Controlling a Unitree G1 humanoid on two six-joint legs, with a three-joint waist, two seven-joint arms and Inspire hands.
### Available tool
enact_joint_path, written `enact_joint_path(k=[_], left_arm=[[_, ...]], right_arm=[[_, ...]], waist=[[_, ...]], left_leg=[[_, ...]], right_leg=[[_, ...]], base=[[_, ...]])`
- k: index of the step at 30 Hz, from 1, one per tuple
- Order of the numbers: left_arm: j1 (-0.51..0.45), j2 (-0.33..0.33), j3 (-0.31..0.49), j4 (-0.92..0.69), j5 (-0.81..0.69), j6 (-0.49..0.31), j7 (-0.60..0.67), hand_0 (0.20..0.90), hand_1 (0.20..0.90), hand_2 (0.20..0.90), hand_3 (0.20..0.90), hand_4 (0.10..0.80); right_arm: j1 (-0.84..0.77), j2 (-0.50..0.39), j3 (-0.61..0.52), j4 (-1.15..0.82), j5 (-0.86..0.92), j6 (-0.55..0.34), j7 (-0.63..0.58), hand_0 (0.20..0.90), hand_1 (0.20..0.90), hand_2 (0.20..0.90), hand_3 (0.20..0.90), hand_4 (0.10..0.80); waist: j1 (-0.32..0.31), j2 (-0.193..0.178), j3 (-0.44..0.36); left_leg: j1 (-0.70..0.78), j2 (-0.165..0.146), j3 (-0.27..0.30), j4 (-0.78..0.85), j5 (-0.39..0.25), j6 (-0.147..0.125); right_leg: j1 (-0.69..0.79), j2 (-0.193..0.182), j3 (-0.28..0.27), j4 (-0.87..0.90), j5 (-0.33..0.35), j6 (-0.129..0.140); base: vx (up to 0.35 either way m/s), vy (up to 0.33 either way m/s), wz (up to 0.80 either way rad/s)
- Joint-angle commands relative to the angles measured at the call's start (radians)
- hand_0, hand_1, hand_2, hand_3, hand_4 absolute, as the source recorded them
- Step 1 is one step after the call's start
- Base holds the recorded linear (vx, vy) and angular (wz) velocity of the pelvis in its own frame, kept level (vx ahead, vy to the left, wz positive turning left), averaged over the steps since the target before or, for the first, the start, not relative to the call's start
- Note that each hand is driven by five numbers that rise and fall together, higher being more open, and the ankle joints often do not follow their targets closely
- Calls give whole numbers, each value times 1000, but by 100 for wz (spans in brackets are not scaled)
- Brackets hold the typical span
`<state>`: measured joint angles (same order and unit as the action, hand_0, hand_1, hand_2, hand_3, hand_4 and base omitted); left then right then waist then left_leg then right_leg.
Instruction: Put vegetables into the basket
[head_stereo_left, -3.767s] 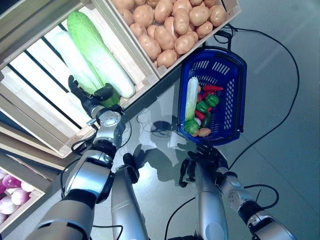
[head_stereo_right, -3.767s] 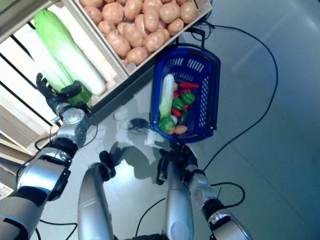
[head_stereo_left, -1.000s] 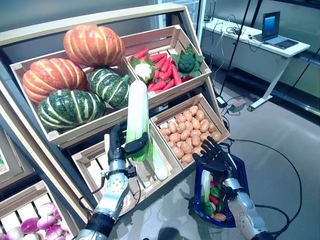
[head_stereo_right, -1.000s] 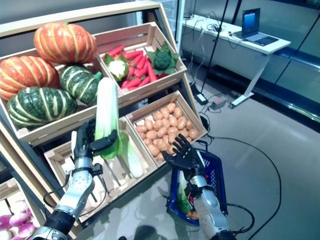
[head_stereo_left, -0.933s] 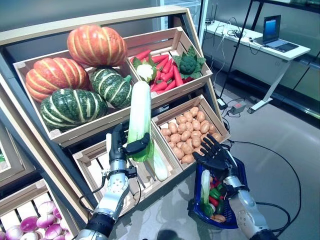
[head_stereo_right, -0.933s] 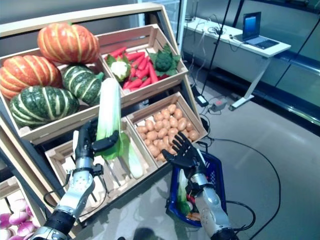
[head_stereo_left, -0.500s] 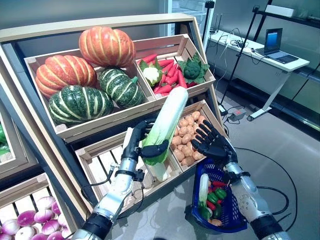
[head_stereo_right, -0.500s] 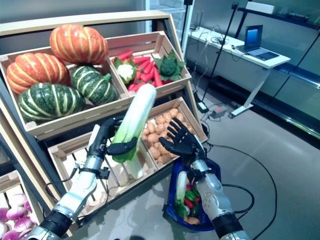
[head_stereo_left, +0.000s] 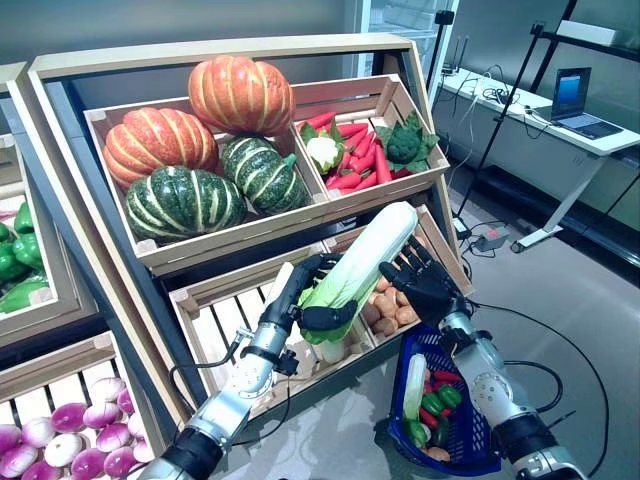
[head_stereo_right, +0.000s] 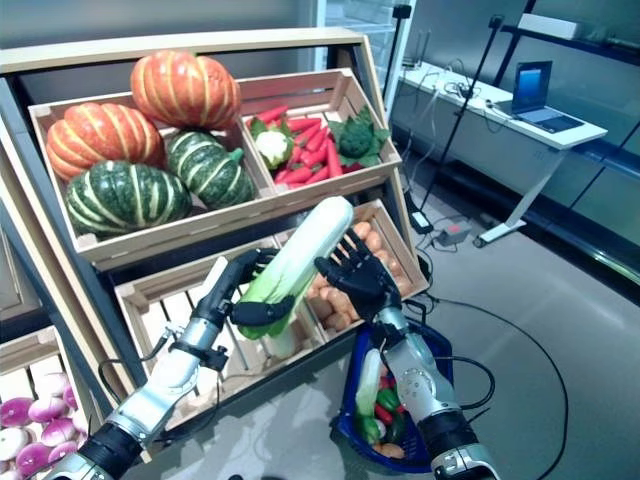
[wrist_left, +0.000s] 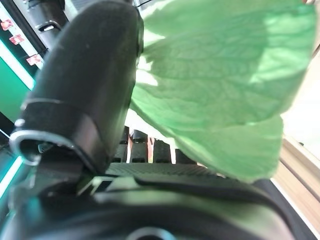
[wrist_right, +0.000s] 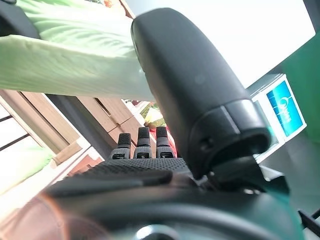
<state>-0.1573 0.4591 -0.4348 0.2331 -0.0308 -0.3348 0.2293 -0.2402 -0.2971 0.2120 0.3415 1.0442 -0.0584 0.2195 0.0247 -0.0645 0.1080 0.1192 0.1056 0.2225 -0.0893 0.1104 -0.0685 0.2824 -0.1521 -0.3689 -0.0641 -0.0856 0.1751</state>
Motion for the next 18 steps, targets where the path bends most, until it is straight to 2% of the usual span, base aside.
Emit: enact_joint_path(k=[1, 6, 12, 18], left_arm=[[-163, -6, -57, -101, 52, -202, 3, 300, 300, 300, 300, 400], [-179, 4, -84, -123, 56, -215, -8, 300, 300, 300, 300, 400], [-206, 8, -134, -140, 72, -221, -36, 300, 300, 300, 300, 400], [-202, 3, -175, -146, 15, -206, -100, 300, 300, 300, 300, 400]], right_arm=[[-206, 8, -35, 17, 80, -46, 15, 900, 900, 900, 900, 800], [-244, 0, -33, 81, 100, -16, -38, 900, 900, 900, 900, 800], [-288, 7, -32, 133, 169, -31, -25, 900, 900, 900, 900, 800], [-333, 22, -44, 132, 267, -43, 58, 900, 900, 900, 900, 800]], waist=[[20, 28, -50], [24, 28, -56], [27, 30, -56], [33, 34, -58]], left_leg=[[78, 6, 44, 2, -155, 8], [81, 7, 42, 2, -157, 6], [83, 7, 38, 2, -159, 7], [81, 6, 30, 2, -161, 6]], right_leg=[[-72, 22, -24, -23, 95, -70], [-69, 19, -25, -23, 95, -67], [-66, 17, -26, -23, 95, -67], [-66, 17, -27, -23, 93, -65]], base=[[0, 0, 0], [0, 0, 0], [0, 0, 0], [-3, 2, 1]])
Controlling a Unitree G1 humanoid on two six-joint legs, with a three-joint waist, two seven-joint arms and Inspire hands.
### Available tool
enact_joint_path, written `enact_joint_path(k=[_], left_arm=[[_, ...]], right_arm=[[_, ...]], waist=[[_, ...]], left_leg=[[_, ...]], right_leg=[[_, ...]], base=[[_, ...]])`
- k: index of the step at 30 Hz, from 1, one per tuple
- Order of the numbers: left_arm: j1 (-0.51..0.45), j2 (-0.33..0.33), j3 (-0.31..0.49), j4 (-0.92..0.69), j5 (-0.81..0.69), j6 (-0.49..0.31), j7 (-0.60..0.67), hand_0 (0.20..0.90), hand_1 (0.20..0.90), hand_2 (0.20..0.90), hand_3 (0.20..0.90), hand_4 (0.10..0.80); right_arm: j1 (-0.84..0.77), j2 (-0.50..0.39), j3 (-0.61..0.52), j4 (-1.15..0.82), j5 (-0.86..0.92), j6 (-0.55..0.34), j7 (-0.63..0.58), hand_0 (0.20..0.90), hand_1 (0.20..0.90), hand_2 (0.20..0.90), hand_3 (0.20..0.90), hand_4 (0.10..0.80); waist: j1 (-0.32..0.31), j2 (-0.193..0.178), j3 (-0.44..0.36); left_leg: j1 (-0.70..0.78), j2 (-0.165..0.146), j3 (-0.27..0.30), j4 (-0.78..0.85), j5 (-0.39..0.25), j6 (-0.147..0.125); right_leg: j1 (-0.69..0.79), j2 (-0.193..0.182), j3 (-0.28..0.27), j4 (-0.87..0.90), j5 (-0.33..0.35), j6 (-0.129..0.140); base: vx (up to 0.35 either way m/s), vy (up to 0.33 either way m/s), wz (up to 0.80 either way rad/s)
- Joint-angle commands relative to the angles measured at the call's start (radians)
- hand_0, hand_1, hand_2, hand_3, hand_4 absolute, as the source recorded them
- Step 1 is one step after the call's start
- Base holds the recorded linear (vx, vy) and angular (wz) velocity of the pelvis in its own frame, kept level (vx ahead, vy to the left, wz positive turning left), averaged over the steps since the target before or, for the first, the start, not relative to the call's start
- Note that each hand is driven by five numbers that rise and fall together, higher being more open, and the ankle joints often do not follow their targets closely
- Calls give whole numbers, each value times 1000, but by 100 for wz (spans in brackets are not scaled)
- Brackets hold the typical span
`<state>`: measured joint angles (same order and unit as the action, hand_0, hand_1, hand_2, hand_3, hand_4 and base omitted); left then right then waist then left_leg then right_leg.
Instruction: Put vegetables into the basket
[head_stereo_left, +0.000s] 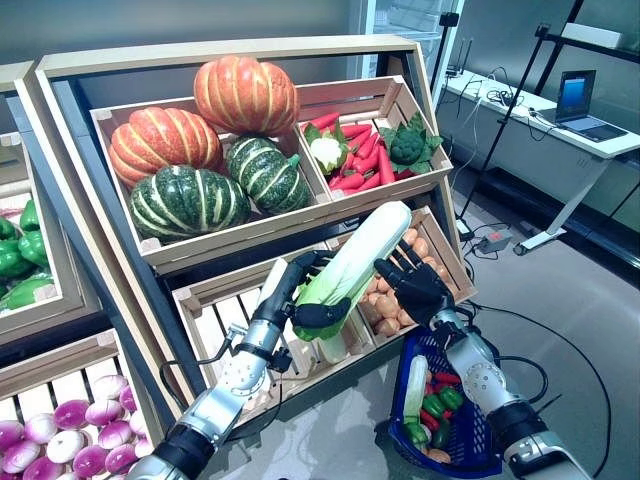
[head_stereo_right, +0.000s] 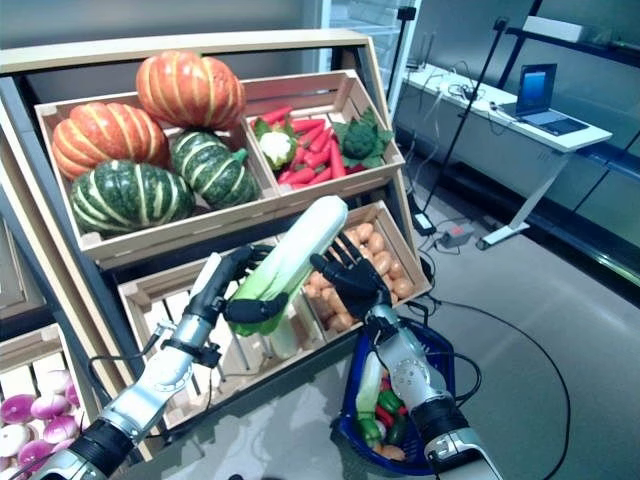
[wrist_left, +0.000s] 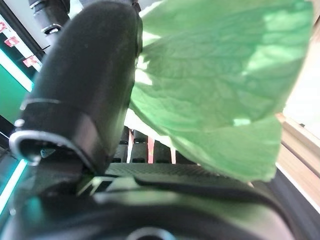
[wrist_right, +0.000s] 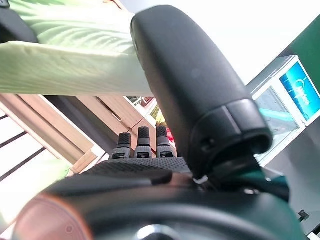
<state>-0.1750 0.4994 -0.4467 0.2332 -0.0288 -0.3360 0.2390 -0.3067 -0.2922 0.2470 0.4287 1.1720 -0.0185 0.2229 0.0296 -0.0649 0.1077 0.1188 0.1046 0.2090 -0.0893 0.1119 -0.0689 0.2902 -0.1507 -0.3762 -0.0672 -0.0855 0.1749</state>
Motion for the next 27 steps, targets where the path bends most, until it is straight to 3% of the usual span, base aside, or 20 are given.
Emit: enact_joint_path(k=[1, 10, 15, 21, 24, 27], left_arm=[[-184, -37, -165, -145, 6, -205, -116, 300, 300, 300, 300, 400], [-171, -37, -220, -149, -130, -203, -248, 300, 300, 300, 300, 400], [-162, -60, -250, -119, -157, -190, -260, 300, 300, 300, 300, 400], [-160, -66, -272, -118, -121, -204, -241, 300, 300, 300, 300, 400], [-176, -50, -274, -120, -87, -226, -240, 300, 300, 300, 300, 400], [-192, -37, -278, -125, -95, -226, -257, 300, 300, 300, 300, 400]], right_arm=[[-270, 17, -79, 45, 149, -82, 67, 900, 900, 900, 900, 800], [-353, 43, -78, 1, 476, 173, 456, 900, 900, 900, 900, 800], [-395, 64, -72, -55, 578, 252, 589, 900, 900, 900, 900, 800], [-400, 89, -67, -109, 504, 211, 525, 900, 900, 900, 900, 800], [-404, 56, -55, -62, 436, 144, 491, 900, 900, 900, 900, 800], [-419, 15, -59, -12, 425, 131, 515, 900, 900, 900, 900, 800]], waist=[[28, 35, -57], [55, 35, -65], [69, 34, -74], [78, 34, -77], [75, 31, -78], [71, 29, -78]], left_leg=[[81, 8, 43, 2, -163, 7], [73, 7, 17, 2, -166, 6], [69, 5, 2, 2, -168, 9], [57, 2, -12, 2, -165, 12], [53, 1, -12, 2, -162, 12], [52, 3, -11, 2, -159, 11]], right_leg=[[-74, 15, -20, -20, 93, -65], [-72, 15, -35, -20, 88, -65], [-68, 15, -42, -20, 82, -66], [-72, 13, -43, -20, 80, -67], [-77, 13, -37, -20, 82, -66], [-79, 13, -32, -20, 85, -66]], base=[[-8, 3, 7], [-11, -6, 8], [0, -5, 10], [-7, 0, 6], [-12, -3, 12], [-1, -1, 2]])
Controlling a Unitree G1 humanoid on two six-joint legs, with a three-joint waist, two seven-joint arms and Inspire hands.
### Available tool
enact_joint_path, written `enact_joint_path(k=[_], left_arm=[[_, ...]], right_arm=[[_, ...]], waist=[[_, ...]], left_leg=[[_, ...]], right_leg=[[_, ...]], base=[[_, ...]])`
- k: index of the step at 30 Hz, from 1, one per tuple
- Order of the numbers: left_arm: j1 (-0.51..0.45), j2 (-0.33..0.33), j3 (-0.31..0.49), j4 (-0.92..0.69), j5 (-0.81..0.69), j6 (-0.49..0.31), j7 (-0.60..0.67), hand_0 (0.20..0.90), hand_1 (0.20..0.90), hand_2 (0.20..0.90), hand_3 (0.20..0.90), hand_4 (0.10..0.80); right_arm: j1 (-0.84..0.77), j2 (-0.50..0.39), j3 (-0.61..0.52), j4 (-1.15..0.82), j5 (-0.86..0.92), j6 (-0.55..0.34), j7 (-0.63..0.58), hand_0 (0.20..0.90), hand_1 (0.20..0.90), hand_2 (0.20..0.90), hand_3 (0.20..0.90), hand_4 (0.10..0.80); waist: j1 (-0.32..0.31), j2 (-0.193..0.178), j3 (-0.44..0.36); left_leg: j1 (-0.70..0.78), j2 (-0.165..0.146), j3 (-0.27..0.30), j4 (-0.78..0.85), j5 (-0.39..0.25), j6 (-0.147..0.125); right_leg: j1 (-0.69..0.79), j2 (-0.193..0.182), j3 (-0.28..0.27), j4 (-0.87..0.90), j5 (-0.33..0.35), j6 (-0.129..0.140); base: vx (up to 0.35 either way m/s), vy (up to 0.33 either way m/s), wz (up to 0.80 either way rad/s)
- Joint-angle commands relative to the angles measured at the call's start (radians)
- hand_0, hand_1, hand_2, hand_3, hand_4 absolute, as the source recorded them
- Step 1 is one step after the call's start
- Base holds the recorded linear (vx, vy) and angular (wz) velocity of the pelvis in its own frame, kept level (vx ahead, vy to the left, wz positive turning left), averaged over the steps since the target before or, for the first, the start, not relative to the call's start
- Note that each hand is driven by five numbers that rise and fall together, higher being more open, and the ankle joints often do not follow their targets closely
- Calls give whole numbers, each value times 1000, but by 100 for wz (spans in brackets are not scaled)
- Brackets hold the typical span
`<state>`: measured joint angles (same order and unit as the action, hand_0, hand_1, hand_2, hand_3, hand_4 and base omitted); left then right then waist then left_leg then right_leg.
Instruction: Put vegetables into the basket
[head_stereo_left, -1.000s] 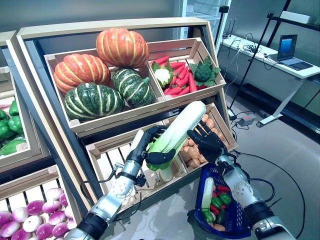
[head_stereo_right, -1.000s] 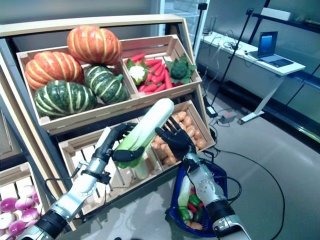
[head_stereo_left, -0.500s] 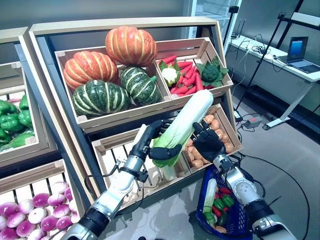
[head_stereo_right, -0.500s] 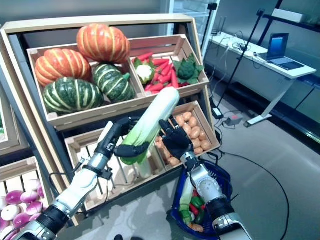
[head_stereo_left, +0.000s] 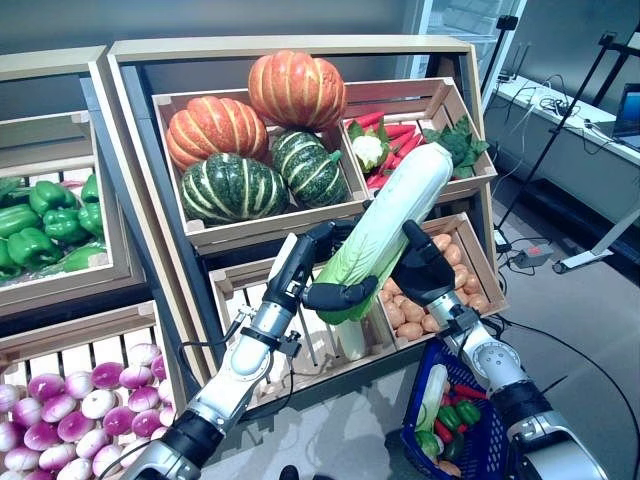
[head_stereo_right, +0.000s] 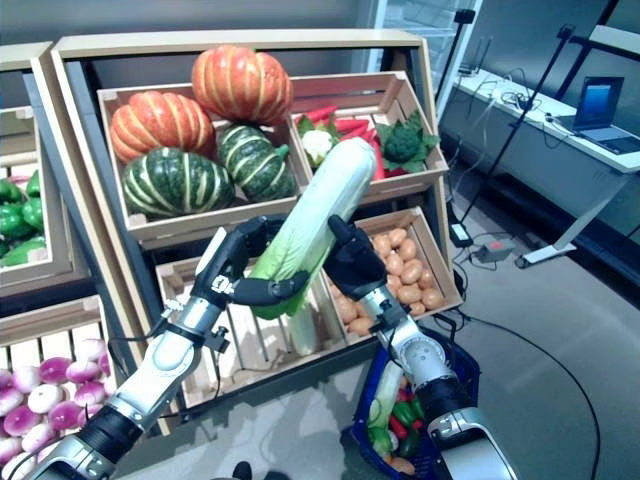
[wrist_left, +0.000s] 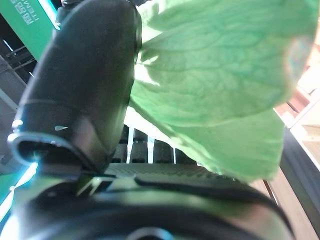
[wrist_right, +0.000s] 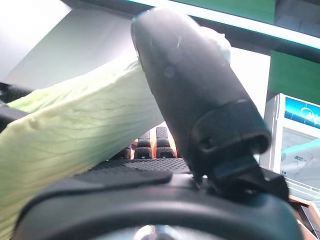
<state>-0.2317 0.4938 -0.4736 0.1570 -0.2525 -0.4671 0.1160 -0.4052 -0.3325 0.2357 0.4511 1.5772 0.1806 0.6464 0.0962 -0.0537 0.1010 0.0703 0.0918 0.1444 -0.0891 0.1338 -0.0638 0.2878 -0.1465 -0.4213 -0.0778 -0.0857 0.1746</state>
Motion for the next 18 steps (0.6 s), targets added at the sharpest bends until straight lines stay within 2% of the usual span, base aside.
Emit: enact_joint_path(k=[1, 6, 11, 15, 16, 18], left_arm=[[-136, -31, -254, -51, 127, -90, -136, 300, 300, 300, 300, 400], [-128, -31, -273, -37, 125, -79, -154, 300, 300, 300, 300, 400], [-115, -30, -285, -27, 129, -72, -160, 300, 300, 300, 300, 400], [-100, -18, -279, -24, 122, -76, -166, 300, 300, 300, 300, 400], [-95, -12, -272, -28, 118, -78, -176, 300, 300, 300, 300, 400], [-93, -9, -270, -30, 116, -77, -179, 300, 300, 300, 300, 400]], right_arm=[[-324, 50, -47, -28, 18, -70, 105, 900, 900, 900, 900, 800], [-347, 39, -47, -52, 29, -89, 139, 900, 900, 900, 900, 800], [-375, 35, -59, -91, -14, -150, 106, 900, 900, 900, 900, 800], [-391, -12, -79, -81, -16, -198, 76, 900, 900, 900, 900, 800], [-392, -28, -90, -73, -30, -204, 76, 300, 300, 300, 300, 400], [-394, -40, -92, -67, -35, -205, 76, 300, 300, 300, 300, 400]], waist=[[3, 18, -71], [0, 17, -70], [3, 17, -69], [5, 15, -72], [7, 15, -72], [7, 14, -73]], left_leg=[[100, 17, 54, 2, -181, 5], [103, 18, 60, 2, -181, 5], [102, 18, 58, 2, -182, 7], [102, 18, 59, 2, -182, 7], [101, 18, 59, 2, -181, 7], [100, 18, 58, 2, -181, 7]], right_leg=[[-77, 9, 15, -9, 85, -65], [-78, 9, 18, -9, 87, -64], [-80, 8, 21, -9, 88, -64], [-80, 7, 21, -9, 89, -63], [-81, 7, 21, -9, 89, -62], [-82, 6, 21, -9, 90, -62]], base=[[0, 0, 0], [0, 0, 0], [0, 0, 0], [0, 0, 0], [0, 0, 0], [0, 0, 0]])
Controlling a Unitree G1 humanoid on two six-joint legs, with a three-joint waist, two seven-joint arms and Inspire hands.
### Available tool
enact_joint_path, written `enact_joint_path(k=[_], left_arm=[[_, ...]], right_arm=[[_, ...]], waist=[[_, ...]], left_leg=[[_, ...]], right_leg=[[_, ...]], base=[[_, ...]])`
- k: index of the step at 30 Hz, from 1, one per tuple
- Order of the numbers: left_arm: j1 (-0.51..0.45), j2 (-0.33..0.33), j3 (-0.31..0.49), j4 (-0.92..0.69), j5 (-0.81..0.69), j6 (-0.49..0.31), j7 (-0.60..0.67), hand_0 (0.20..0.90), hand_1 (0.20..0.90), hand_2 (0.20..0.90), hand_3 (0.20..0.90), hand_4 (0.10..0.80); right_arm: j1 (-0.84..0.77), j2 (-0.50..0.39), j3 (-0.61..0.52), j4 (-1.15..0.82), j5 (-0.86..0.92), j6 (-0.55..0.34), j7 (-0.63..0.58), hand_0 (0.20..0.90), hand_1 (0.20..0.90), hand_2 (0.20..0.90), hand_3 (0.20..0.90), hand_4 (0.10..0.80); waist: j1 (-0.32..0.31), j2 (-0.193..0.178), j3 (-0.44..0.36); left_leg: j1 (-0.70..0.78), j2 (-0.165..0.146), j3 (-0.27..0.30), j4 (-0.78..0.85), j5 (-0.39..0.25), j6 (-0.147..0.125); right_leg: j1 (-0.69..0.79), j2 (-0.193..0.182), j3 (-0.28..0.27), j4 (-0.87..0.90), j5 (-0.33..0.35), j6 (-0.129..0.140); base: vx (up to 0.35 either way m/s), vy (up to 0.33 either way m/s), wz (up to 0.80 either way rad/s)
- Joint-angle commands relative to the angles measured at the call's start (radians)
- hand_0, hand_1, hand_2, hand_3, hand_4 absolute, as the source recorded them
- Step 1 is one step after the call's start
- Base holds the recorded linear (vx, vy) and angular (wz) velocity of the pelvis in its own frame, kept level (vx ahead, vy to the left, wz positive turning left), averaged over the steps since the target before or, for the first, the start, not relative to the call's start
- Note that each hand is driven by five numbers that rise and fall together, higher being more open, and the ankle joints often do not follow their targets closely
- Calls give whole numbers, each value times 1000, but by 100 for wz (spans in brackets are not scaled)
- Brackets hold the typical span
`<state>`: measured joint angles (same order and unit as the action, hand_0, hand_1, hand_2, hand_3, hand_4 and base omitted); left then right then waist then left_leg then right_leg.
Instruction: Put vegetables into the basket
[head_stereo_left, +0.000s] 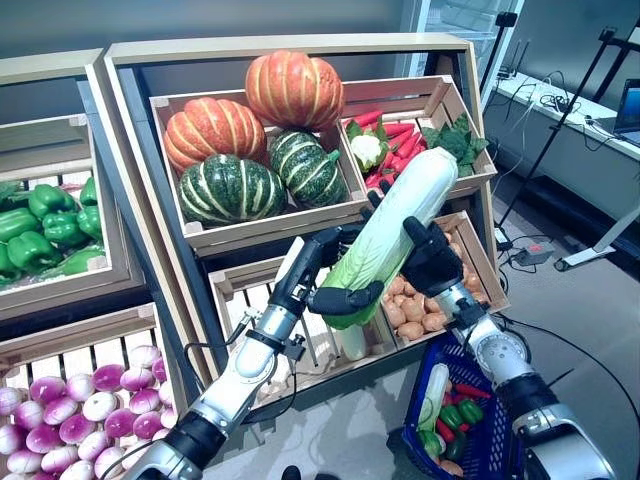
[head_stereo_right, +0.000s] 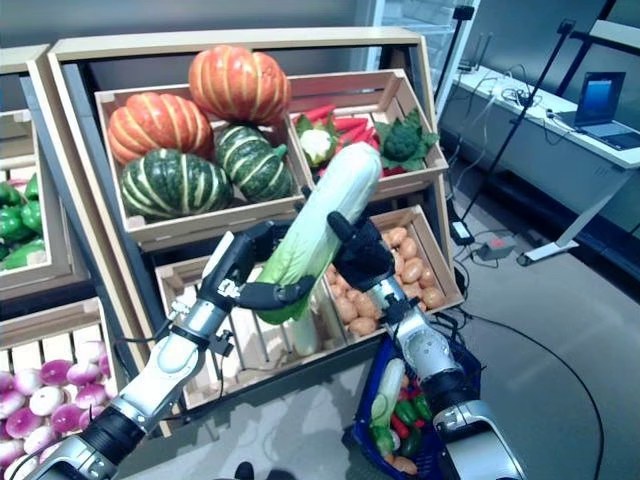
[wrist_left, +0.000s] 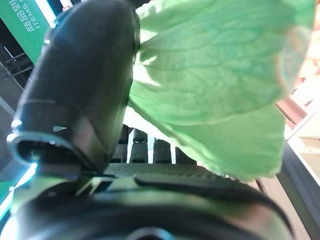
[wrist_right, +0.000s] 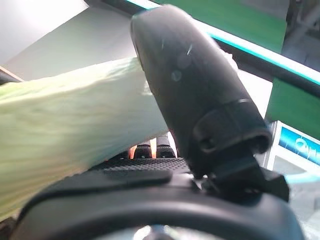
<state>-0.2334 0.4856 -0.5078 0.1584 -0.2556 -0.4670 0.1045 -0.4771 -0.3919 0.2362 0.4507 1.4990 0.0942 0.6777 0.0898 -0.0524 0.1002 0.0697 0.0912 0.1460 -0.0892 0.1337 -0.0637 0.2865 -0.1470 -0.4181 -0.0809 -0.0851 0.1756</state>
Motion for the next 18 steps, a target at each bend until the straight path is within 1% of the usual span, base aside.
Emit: enact_joint_path(k=[1, 5, 10, 15, 18], left_arm=[[-88, 1, -233, -34, 119, -76, -172, 300, 300, 300, 300, 400], [-82, 5, -228, -28, 123, -76, -179, 300, 300, 300, 300, 400], [-71, 12, -220, -16, 133, -78, -178, 300, 300, 300, 300, 400], [-60, 25, -203, -14, 129, -86, -192, 300, 300, 300, 300, 400], [-58, 26, -199, -14, 130, -88, -194, 300, 300, 300, 300, 400]], right_arm=[[-320, 11, -95, -60, 35, -125, 43, 300, 300, 300, 300, 400], [-319, -20, -98, -29, -23, -163, 21, 300, 300, 300, 300, 400], [-314, -61, -93, -16, -106, -210, 22, 300, 300, 300, 300, 400], [-313, -107, -93, -16, -119, -205, 18, 300, 300, 300, 300, 400], [-309, -112, -92, -13, -116, -205, 17, 300, 300, 300, 300, 400]], waist=[[14, 12, -72], [12, 10, -71], [5, 6, -70], [0, 4, -69], [0, 3, -68]], left_leg=[[100, 19, 57, 2, -181, 7], [100, 22, 59, 2, -180, 7], [101, 25, 65, 2, -180, 6], [101, 27, 69, 2, -178, 4], [100, 27, 71, 2, -177, 4]], right_leg=[[-81, 7, 17, -6, 90, -63], [-83, 7, 19, -6, 91, -63], [-85, 8, 23, -6, 92, -63], [-88, 8, 27, -6, 95, -61], [-88, 8, 26, -6, 96, -60]], base=[[0, 0, 0], [0, 0, 0], [0, 0, 0], [0, 0, 0], [0, 0, 0]])
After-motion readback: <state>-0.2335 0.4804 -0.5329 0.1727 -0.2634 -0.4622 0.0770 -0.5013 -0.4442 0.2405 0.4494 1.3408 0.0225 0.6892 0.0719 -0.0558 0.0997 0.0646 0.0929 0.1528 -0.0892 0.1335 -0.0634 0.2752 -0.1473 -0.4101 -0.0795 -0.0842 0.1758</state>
